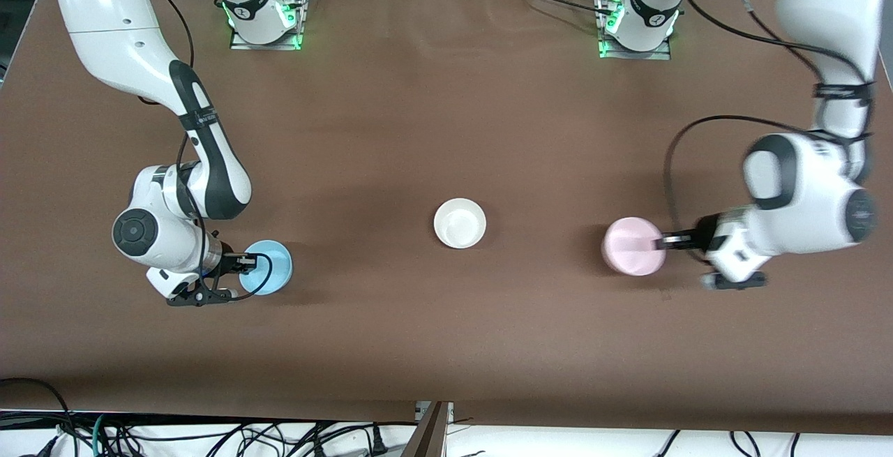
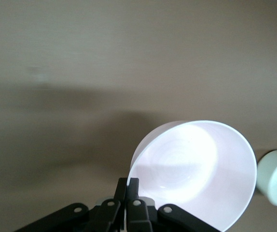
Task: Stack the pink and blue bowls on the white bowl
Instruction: 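Grasp the pink bowl with the left gripper while the right gripper grasps the blue bowl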
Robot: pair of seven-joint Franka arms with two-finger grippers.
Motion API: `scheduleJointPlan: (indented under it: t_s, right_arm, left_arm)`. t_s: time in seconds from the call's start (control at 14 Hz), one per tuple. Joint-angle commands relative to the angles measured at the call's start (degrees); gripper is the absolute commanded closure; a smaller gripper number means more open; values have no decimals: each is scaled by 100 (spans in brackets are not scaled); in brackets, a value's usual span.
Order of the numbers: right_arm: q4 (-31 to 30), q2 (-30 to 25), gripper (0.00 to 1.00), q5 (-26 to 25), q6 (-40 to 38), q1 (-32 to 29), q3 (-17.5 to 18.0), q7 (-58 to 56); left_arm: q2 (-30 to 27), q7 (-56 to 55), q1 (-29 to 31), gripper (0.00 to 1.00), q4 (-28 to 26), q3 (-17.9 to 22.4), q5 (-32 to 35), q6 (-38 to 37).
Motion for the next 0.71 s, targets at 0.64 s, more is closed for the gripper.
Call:
scheduleJointPlan:
  t_s: [0.64]
  right_arm:
    - [1679, -71, 100, 29, -2451, 573, 64, 1421]
  left_arm:
    - [697, -2258, -1771, 100, 331, -582, -37, 1509]
